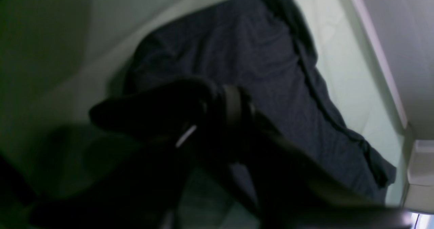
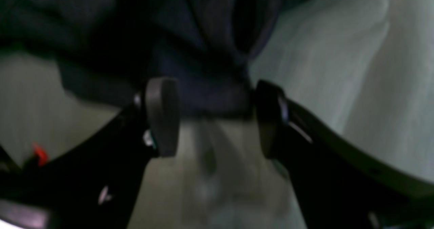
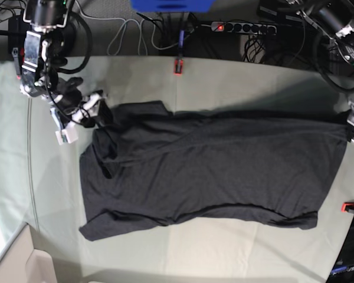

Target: Layout the t-shirt on the table in an organized manner, then fold the t-shirt properly

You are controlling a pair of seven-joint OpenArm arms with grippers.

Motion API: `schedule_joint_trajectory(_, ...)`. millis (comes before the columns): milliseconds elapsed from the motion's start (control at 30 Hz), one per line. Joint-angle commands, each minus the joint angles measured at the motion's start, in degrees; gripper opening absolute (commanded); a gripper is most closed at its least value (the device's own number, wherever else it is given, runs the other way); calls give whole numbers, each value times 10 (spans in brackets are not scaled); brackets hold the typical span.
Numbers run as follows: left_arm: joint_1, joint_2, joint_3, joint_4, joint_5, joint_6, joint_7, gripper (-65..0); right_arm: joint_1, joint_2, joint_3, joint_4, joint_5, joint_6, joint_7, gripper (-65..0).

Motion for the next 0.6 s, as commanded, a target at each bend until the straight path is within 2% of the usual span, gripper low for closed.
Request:
schedule_joint_trajectory(0,-5,-11,-2,10,-8,-3,-9,-551,6,9,-3,-5,4,6,13,-298)
schedule_joint_trajectory(133,-2,-11,-2,10,-8,-3,-9,-521,4,8,-3,-30,4,6,24,-303)
schedule_joint_trajectory(200,-2,-11,-3,10,-8,-3,-10,-521,2,7,-6,-34,4,6,24,-341)
schedule_joint_trajectory(267,-2,-11,-3,10,-8,-3,-10,-521,-1,7,-23,-35,4,6,24,-417)
schedule_joint_trajectory(400,-2,-11,-3,11,-8,-3,-10,-521,-18,8,-51,-31,4,6,23,-648)
schedule_joint_trajectory(567,-2,-11,-3,16,-8,-4,-9,-521,-40,10,-47,-30,5,6,25,-650)
